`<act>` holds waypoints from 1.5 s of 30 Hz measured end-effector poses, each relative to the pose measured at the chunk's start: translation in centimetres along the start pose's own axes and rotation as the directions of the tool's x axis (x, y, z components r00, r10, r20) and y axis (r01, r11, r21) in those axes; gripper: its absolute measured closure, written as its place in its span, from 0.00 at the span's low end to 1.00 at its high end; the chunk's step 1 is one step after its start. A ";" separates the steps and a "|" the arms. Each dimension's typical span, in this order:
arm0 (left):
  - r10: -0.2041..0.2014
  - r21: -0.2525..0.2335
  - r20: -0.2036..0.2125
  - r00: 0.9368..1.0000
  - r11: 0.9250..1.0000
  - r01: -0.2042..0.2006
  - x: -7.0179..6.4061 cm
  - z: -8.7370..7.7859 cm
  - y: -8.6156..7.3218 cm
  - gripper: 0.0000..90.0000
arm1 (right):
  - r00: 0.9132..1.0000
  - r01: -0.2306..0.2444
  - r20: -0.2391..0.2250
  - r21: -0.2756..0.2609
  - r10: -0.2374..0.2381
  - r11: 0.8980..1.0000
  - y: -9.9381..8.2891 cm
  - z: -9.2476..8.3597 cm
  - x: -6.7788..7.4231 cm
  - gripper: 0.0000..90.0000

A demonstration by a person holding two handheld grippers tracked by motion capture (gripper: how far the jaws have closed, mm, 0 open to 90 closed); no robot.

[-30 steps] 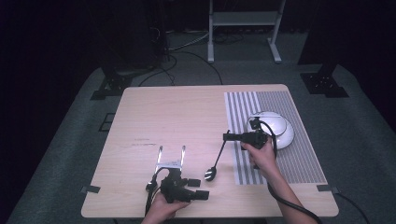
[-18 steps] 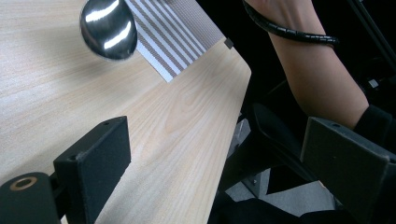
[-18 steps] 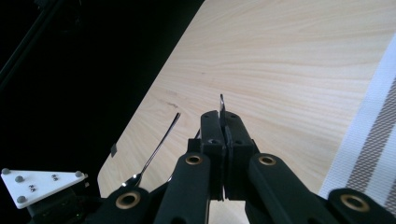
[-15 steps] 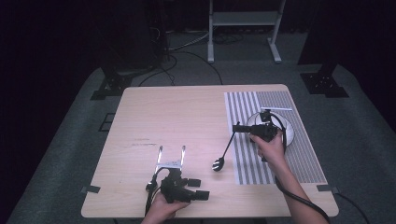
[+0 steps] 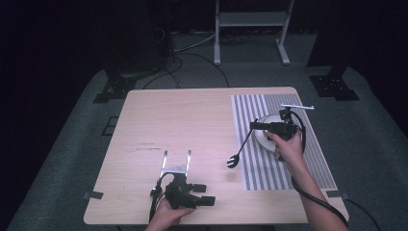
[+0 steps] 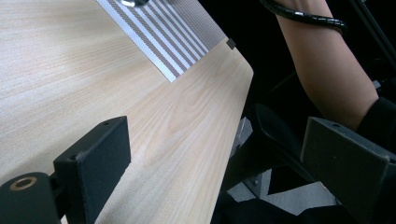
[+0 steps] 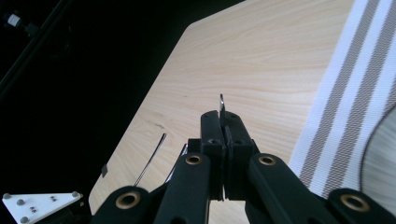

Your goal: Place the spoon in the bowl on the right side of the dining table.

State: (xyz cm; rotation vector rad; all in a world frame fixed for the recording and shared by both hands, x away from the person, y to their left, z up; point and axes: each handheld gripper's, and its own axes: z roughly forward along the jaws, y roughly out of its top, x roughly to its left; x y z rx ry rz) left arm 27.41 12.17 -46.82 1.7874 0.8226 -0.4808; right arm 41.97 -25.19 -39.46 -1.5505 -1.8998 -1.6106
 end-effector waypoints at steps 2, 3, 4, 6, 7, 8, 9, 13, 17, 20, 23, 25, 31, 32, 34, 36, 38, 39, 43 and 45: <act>-0.003 0.000 0.000 1.000 1.000 0.003 0.0 0.0 0.0 0.08 | 1.000 -0.010 0.004 -0.011 0.010 1.000 0.2 -0.4 -0.2 0.98; -0.001 0.000 -0.001 1.000 1.000 0.001 0.0 0.0 0.0 0.08 | 1.000 -0.013 0.006 -0.017 0.014 1.000 0.4 -0.6 -0.3 0.98; -0.003 0.000 -0.002 1.000 1.000 0.003 0.1 0.0 0.0 0.08 | 1.000 -0.017 0.009 -0.021 0.017 1.000 0.5 -0.8 -0.4 0.98; -0.006 -0.002 -0.004 1.000 1.000 0.006 0.1 0.0 0.0 0.08 | 1.000 -0.021 0.014 -0.031 0.021 0.999 0.7 -1.2 -0.5 0.98; -0.005 -0.004 -0.006 1.000 1.000 0.005 0.2 0.0 0.0 0.08 | 1.000 -0.022 0.017 -0.036 0.023 0.999 0.8 -1.3 -0.6 0.98; -0.006 -0.007 -0.005 1.000 1.000 0.006 0.2 -0.1 0.0 0.08 | 0.999 -0.024 0.020 -0.041 0.025 0.999 0.9 -1.5 -0.7 0.98; -0.006 -0.006 -0.005 1.000 1.000 0.006 0.2 -0.1 0.0 0.08 | 0.999 -0.026 0.024 -0.045 0.027 0.999 1.0 -1.7 -0.8 0.98; -0.004 -0.006 -0.005 1.000 1.000 0.004 0.2 -0.1 0.0 0.08 | 0.999 -0.034 0.030 -0.062 0.036 0.997 1.3 -2.4 -1.1 0.98; -0.005 -0.005 -0.005 1.000 1.000 0.005 0.2 0.0 0.0 0.08 | 0.998 -0.038 0.045 -0.079 0.041 0.996 1.6 -3.1 -1.3 0.98; -0.004 -0.006 -0.005 1.000 1.000 0.004 0.2 0.0 0.0 0.08 | 0.997 -0.041 0.058 -0.094 0.047 0.995 1.9 -3.8 -1.5 0.98; -0.006 -0.005 -0.004 1.000 1.000 0.006 0.2 0.0 0.0 0.08 | 0.996 -0.051 0.062 -0.115 0.058 0.992 2.0 -4.5 -1.9 0.98; -0.007 -0.004 -0.003 1.000 1.000 0.007 0.2 0.0 0.0 0.08 | 0.996 -0.064 0.057 -0.130 0.072 0.989 2.0 -4.8 -2.1 0.98; -0.008 -0.006 -0.004 1.000 1.000 0.008 0.2 0.0 0.0 0.08 | 0.992 -0.088 0.070 -0.163 0.101 0.983 2.3 -6.0 -2.9 0.98; -0.010 -0.007 -0.004 1.000 1.000 0.010 0.2 0.0 0.0 0.08 | 0.992 -0.088 0.074 -0.167 0.102 0.982 2.3 -6.1 -2.9 0.98; -0.009 -0.007 -0.003 1.000 1.000 0.009 0.2 0.0 0.0 0.08 | 0.991 -0.094 0.080 -0.175 0.109 0.980 2.5 -6.5 -3.1 0.98; -0.008 -0.006 -0.004 1.000 1.000 0.008 0.3 0.1 -0.1 0.08 | 0.989 -0.097 0.088 -0.184 0.115 0.978 2.6 -6.8 -3.3 0.98; -0.011 -0.005 -0.006 1.000 1.000 0.011 0.3 0.1 -0.1 0.08 | 0.988 -0.102 0.093 -0.193 0.122 0.976 2.8 -7.2 -3.6 0.98; -0.009 -0.004 -0.005 1.000 1.000 0.009 0.3 0.1 -0.1 0.08 | 0.987 -0.106 0.099 -0.195 0.127 0.975 2.9 -7.3 -3.6 0.98; -0.010 -0.003 -0.003 1.000 1.000 0.010 0.3 0.1 -0.1 0.08 | 0.983 -0.116 0.119 -0.211 0.143 0.971 3.2 -8.0 -4.1 0.98; -0.012 -0.004 -0.002 1.000 1.000 0.012 0.3 0.2 -0.1 0.08 | 0.980 -0.122 0.124 -0.225 0.153 0.967 3.2 -8.4 -4.4 0.98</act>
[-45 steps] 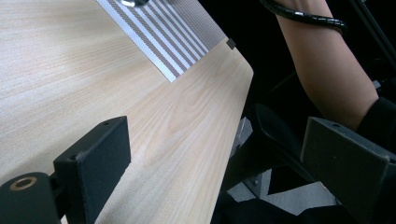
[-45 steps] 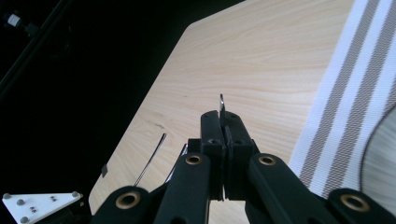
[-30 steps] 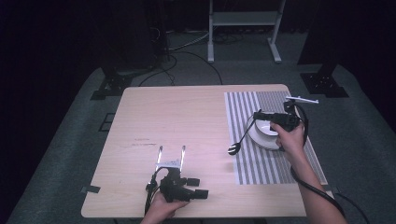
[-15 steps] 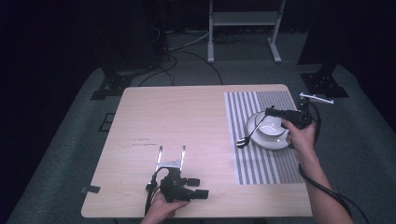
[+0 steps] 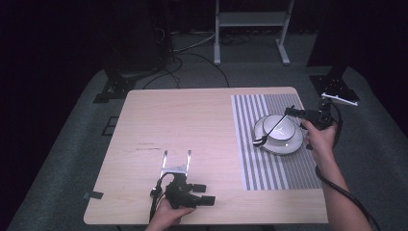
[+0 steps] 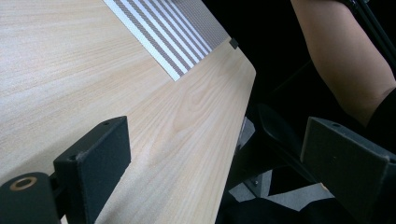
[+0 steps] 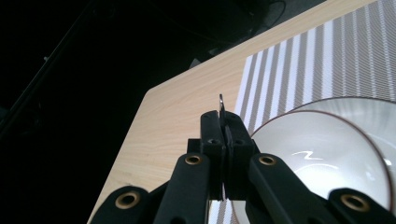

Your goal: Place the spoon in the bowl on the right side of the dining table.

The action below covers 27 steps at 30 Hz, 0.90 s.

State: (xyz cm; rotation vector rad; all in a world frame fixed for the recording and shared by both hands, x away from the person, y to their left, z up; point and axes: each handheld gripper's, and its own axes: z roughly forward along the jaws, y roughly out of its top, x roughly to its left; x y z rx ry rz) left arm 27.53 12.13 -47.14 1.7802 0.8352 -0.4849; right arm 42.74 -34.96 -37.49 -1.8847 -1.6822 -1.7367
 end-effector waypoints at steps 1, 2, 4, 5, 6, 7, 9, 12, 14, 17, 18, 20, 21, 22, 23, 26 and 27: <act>0.002 0.001 -0.001 1.000 1.000 -0.002 0.0 0.0 0.0 0.08 | 1.000 -0.005 0.002 -0.004 0.005 1.000 0.0 -0.1 -0.1 0.98; 0.002 0.001 0.000 1.000 1.000 -0.002 0.0 0.0 0.0 0.08 | 1.000 -0.010 0.004 -0.009 0.010 1.000 0.1 -0.2 -0.3 0.98; 0.002 0.001 0.000 1.000 1.000 -0.002 0.0 0.0 0.0 0.08 | 1.000 -0.019 0.010 -0.017 0.020 1.000 0.2 -0.3 -0.6 0.98; 0.002 0.000 0.000 1.000 1.000 -0.002 0.0 0.0 0.0 0.08 | 1.000 -0.021 0.013 -0.023 0.021 1.000 0.2 -0.4 -0.7 0.98; 0.001 0.000 0.000 1.000 1.000 -0.001 0.0 0.0 0.0 0.08 | 1.000 -0.025 0.017 -0.026 0.025 0.999 0.3 -0.5 -0.9 0.98; 0.001 -0.001 0.000 1.000 1.000 -0.001 0.0 0.0 0.0 0.08 | 0.999 -0.029 0.020 -0.028 0.029 0.999 0.3 -0.6 -1.0 0.98; 0.000 -0.003 0.000 1.000 1.000 0.000 0.0 0.0 0.1 0.08 | 0.999 -0.031 0.030 -0.034 0.032 0.999 0.5 -0.8 -1.1 0.98; -0.001 -0.004 -0.001 1.000 1.000 0.001 0.0 -0.1 0.0 0.08 | 0.999 -0.033 0.041 -0.045 0.035 0.998 0.6 -1.1 -1.4 0.98; -0.001 -0.005 -0.002 1.000 1.000 0.001 0.0 -0.1 0.0 0.08 | 0.998 -0.037 0.048 -0.050 0.040 0.998 0.7 -1.3 -1.7 0.98; -0.003 -0.004 -0.002 1.000 1.000 0.003 0.1 0.0 0.0 0.08 | 0.997 -0.047 0.059 -0.059 0.050 0.997 0.8 -1.7 -2.1 0.98; -0.002 -0.002 -0.002 1.000 1.000 0.002 0.1 0.0 0.0 0.08 | 0.997 -0.051 0.059 -0.062 0.055 0.997 0.8 -1.8 -2.2 0.98; -0.001 0.002 -0.002 1.000 1.000 0.001 0.1 0.0 0.0 0.08 | 0.996 -0.057 0.058 -0.072 0.061 0.996 0.9 -2.0 -2.5 0.98; 0.000 0.002 0.000 1.000 1.000 0.000 0.1 0.1 0.0 0.08 | 0.996 -0.063 0.058 -0.078 0.068 0.995 0.9 -2.1 -2.6 0.98; 0.001 0.004 0.000 1.000 1.000 -0.001 0.1 0.1 0.0 0.08 | 0.996 -0.068 0.057 -0.081 0.073 0.994 1.0 -2.2 -2.6 0.98; -0.001 0.005 0.000 1.000 1.000 0.001 0.1 0.1 0.0 0.08 | 0.995 -0.070 0.057 -0.085 0.075 0.994 1.0 -2.3 -2.7 0.98; -0.002 0.003 -0.001 1.000 1.000 0.002 0.0 0.1 0.0 0.08 | 0.995 -0.076 0.061 -0.100 0.082 0.992 1.2 -2.5 -2.8 0.98; -0.001 0.004 -0.002 1.000 1.000 0.001 0.1 0.1 0.0 0.08 | 0.994 -0.079 0.066 -0.106 0.086 0.991 1.3 -2.6 -2.8 0.98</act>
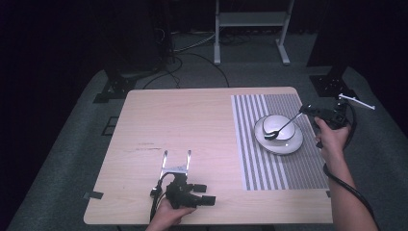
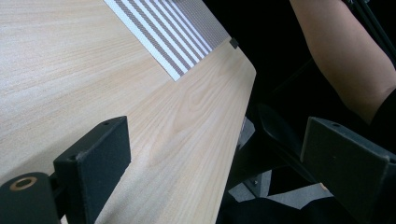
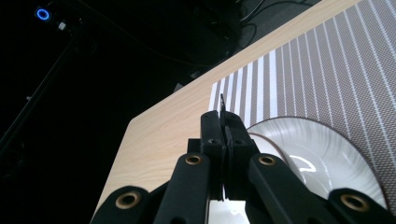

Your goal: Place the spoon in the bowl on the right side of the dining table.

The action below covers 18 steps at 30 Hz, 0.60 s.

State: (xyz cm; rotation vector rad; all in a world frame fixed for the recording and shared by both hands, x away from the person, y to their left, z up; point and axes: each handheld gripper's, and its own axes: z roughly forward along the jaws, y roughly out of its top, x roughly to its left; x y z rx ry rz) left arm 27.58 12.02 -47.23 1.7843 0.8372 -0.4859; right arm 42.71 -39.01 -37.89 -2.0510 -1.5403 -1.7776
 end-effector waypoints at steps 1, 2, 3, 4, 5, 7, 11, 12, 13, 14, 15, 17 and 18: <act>-0.001 0.000 0.001 1.000 1.000 0.001 0.0 0.0 0.0 0.08 | 1.000 0.000 0.003 -0.005 0.000 1.000 0.1 0.0 0.0 0.98; -0.001 0.000 0.002 1.000 1.000 0.001 0.0 0.0 0.0 0.08 | 1.000 -0.002 0.005 -0.007 0.002 1.000 0.2 -0.1 0.0 0.98; 0.001 0.000 0.002 1.000 1.000 -0.001 0.0 -0.1 0.0 0.08 | 1.000 -0.004 0.009 -0.013 0.004 1.000 0.3 -0.1 0.0 0.98; -0.002 -0.002 0.003 1.000 1.000 0.002 0.0 -0.1 0.0 0.08 | 1.000 -0.003 0.011 -0.017 0.003 1.000 0.3 -0.2 -0.1 0.98; 0.000 -0.002 0.002 1.000 1.000 0.000 0.0 -0.1 0.0 0.08 | 1.000 -0.003 0.016 -0.024 0.003 1.000 0.4 -0.2 -0.1 0.98; 0.000 -0.003 0.002 1.000 1.000 0.000 0.0 -0.1 0.0 0.08 | 1.000 -0.004 0.022 -0.031 0.004 0.999 0.5 -0.2 -0.1 0.98; -0.004 -0.007 0.008 1.000 1.000 0.004 0.0 -0.1 0.0 0.08 | 0.999 -0.013 0.034 -0.043 0.014 0.999 0.7 -0.3 -0.4 0.98; -0.003 -0.006 0.007 1.000 1.000 0.003 0.1 -0.1 0.0 0.08 | 0.999 -0.017 0.038 -0.047 0.019 0.999 0.7 -0.4 -0.5 0.98; -0.004 -0.006 0.007 1.000 1.000 0.004 0.1 -0.1 0.0 0.08 | 0.999 -0.018 0.040 -0.049 0.020 0.999 0.7 -0.4 -0.6 0.98; -0.005 -0.004 0.007 1.000 1.000 0.005 0.1 -0.1 0.0 0.08 | 0.999 -0.017 0.043 -0.051 0.020 0.999 0.7 -0.4 -0.6 0.98; -0.006 -0.004 0.008 1.000 1.000 0.006 0.1 -0.1 0.0 0.08 | 0.999 -0.022 0.047 -0.055 0.024 0.998 0.8 -0.5 -0.8 0.98; -0.006 -0.002 0.009 1.000 1.000 0.006 0.1 0.0 0.0 0.08 | 0.998 -0.025 0.055 -0.060 0.029 0.998 0.8 -0.6 -1.0 0.98; -0.004 0.000 0.010 1.000 1.000 0.004 0.1 0.0 -0.1 0.08 | 0.998 -0.025 0.057 -0.065 0.029 0.998 0.8 -0.6 -1.1 0.98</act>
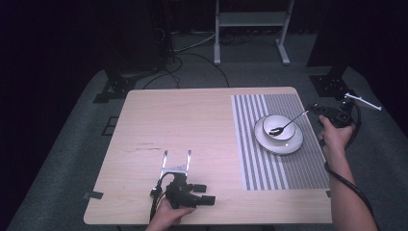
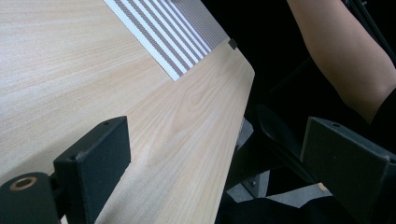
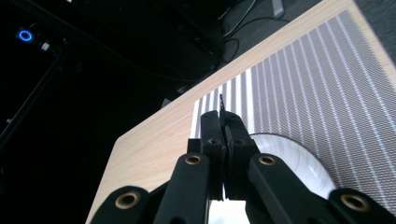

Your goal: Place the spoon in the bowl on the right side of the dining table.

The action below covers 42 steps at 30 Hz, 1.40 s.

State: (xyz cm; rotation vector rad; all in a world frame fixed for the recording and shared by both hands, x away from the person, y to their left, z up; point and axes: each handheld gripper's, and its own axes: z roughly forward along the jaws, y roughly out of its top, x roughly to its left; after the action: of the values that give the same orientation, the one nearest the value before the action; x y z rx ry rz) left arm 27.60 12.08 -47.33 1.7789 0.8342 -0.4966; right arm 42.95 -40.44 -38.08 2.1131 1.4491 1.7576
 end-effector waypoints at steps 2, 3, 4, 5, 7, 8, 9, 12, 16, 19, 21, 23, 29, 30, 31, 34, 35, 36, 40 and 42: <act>-0.002 -0.001 -0.001 1.000 1.000 0.002 0.0 0.0 0.0 0.08 | 1.000 -0.004 0.008 -0.005 0.004 1.000 0.0 -0.1 -0.2 0.98; -0.003 0.000 -0.002 1.000 1.000 0.003 0.0 0.0 0.0 0.08 | 1.000 -0.006 0.012 -0.007 0.007 1.000 0.0 -0.1 -0.3 0.98; -0.003 0.000 -0.002 1.000 1.000 0.003 0.0 0.0 0.0 0.08 | 1.000 -0.007 0.013 -0.010 0.008 1.000 0.0 -0.2 -0.4 0.98; -0.004 -0.001 -0.002 1.000 1.000 0.004 0.0 0.1 0.0 0.08 | 1.000 -0.009 0.015 -0.017 0.009 1.000 0.1 -0.2 -0.5 0.98; -0.003 -0.001 -0.001 1.000 1.000 0.003 0.0 0.1 0.0 0.08 | 1.000 -0.014 0.021 -0.018 0.014 1.000 0.0 -0.3 -0.6 0.98; -0.003 -0.001 -0.001 1.000 1.000 0.003 0.0 0.1 0.0 0.08 | 1.000 -0.013 0.025 -0.019 0.014 1.000 0.0 -0.3 -0.7 0.98; -0.002 -0.001 -0.002 1.000 1.000 0.002 0.0 0.0 0.0 0.08 | 0.999 -0.012 0.031 -0.018 0.012 1.000 -0.1 -0.2 -0.8 0.98; -0.006 -0.002 -0.001 1.000 1.000 0.006 0.0 0.0 -0.1 0.08 | 0.999 -0.015 0.042 -0.019 0.016 1.000 -0.2 -0.2 -1.1 0.98; -0.005 -0.004 -0.001 1.000 1.000 0.005 0.0 0.0 0.0 0.08 | 0.998 -0.010 0.058 -0.012 0.010 1.000 -0.4 0.0 -1.3 0.98; -0.003 -0.002 -0.002 1.000 1.000 0.003 0.1 0.0 -0.1 0.08 | 0.998 -0.003 0.067 -0.005 0.003 1.000 -0.5 0.3 -1.5 0.96; -0.008 -0.006 -0.004 1.000 1.000 0.008 0.1 0.0 -0.1 0.08 | 0.997 0.000 0.076 0.007 -0.001 1.000 -0.7 0.6 -1.5 0.96; -0.007 -0.006 -0.004 1.000 1.000 0.007 0.1 0.0 -0.1 0.08 | 0.997 0.004 0.079 0.013 -0.005 1.000 -0.9 0.9 -1.6 0.96; -0.004 -0.007 -0.005 1.000 1.000 0.004 0.1 0.0 0.0 0.08 | 0.998 -0.007 0.070 0.020 0.006 1.000 -1.3 1.6 -1.6 0.97; -0.003 -0.006 -0.005 1.000 1.000 0.003 0.1 0.0 0.0 0.08 | 0.998 -0.007 0.069 0.020 0.006 1.000 -1.3 1.6 -1.6 0.97; -0.004 -0.006 -0.005 1.000 1.000 0.004 0.1 0.0 -0.1 0.08 | 0.998 -0.007 0.070 0.022 0.005 1.000 -1.3 1.8 -1.6 0.96; -0.003 -0.005 -0.005 1.000 1.000 0.003 0.1 0.0 -0.1 0.08 | 0.997 -0.013 0.070 0.023 0.011 1.000 -1.4 2.1 -1.6 0.96; -0.003 -0.006 -0.004 1.000 1.000 0.003 0.1 0.0 -0.1 0.08 | 0.997 -0.013 0.071 0.025 0.011 1.000 -1.4 2.2 -1.6 0.96; -0.002 -0.006 -0.004 1.000 1.000 0.002 0.0 0.0 -0.1 0.08 | 0.997 -0.016 0.070 0.025 0.014 1.000 -1.5 2.3 -1.6 0.95; -0.003 -0.008 -0.006 1.000 1.000 0.003 0.1 -0.1 -0.1 0.08 | 0.997 -0.016 0.075 0.035 0.013 0.999 -1.7 2.8 -1.8 0.93; -0.003 -0.009 -0.005 1.000 1.000 0.003 0.1 -0.1 -0.1 0.08 | 0.997 -0.020 0.074 0.039 0.017 0.999 -1.8 2.9 -1.9 0.88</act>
State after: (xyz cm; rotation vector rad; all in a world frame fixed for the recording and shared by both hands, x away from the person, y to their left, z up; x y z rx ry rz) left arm 27.60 12.19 -47.41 1.7719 0.8418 -0.4903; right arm 44.24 -39.24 -41.57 2.1925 1.4625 1.6514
